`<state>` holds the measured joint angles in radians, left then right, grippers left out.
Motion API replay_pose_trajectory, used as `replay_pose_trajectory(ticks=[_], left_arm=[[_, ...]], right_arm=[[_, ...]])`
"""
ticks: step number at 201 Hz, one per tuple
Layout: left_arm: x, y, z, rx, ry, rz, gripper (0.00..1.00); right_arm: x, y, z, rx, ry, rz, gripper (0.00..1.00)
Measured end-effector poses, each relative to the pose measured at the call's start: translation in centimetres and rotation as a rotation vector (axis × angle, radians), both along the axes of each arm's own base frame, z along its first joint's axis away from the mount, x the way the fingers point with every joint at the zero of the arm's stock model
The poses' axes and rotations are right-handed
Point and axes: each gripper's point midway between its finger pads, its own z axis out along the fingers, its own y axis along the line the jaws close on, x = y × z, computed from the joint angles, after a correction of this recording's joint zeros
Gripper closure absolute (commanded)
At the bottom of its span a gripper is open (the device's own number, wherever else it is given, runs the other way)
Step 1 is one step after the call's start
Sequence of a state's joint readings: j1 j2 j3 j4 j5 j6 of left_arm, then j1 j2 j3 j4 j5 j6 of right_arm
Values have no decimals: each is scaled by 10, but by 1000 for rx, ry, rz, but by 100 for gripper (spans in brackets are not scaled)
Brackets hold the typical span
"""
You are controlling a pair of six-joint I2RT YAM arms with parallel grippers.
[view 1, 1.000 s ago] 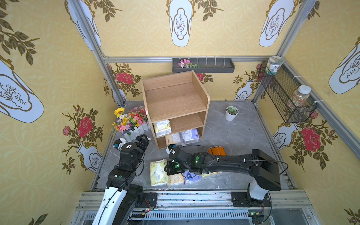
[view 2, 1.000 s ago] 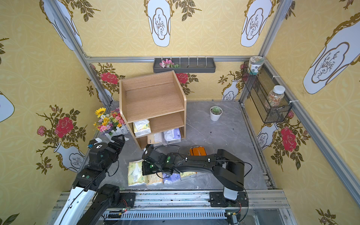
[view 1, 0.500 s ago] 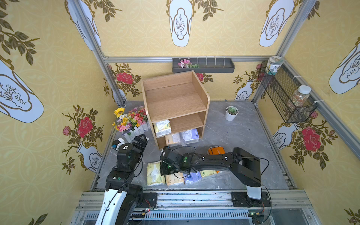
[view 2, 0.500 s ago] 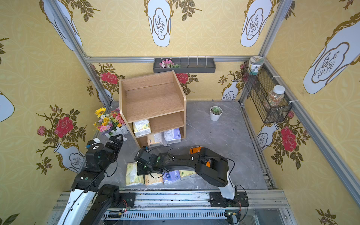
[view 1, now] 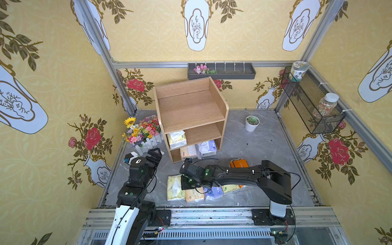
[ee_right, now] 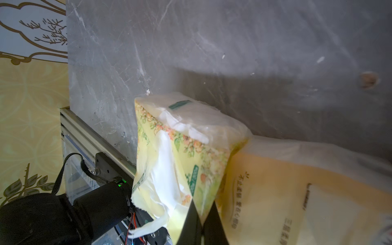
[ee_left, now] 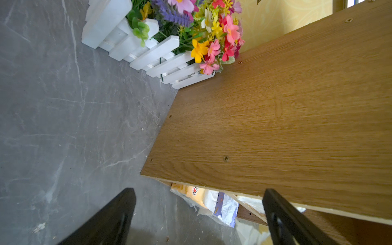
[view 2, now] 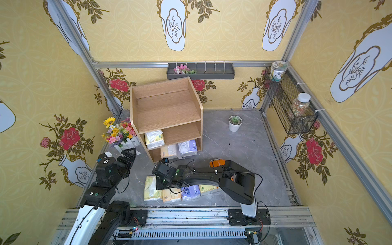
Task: Remove the tissue boxes from the shelf
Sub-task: Move the box of tissues to the center of the board, then place the box of tissues at the center of the board, then pick up a box of tissues from the shelf.
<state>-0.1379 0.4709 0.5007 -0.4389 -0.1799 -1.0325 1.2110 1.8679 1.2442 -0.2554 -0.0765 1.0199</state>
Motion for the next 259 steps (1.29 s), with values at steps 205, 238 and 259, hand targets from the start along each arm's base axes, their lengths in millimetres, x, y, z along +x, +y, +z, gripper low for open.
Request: replay_pose_trajectory(ticks=[205,238,259], left_arm=[[-4,0,-4,-27,-20,10,1],[-7,-6,-13,-60,-28,-19,1],[-9,-7,-18,-72,-28,-20,1]], right_arm=[[1,-29,59,82,-138,-1,55],[27,-45,93,195,-216,-74,56],[44,-45,117,256,-283,-115,57]])
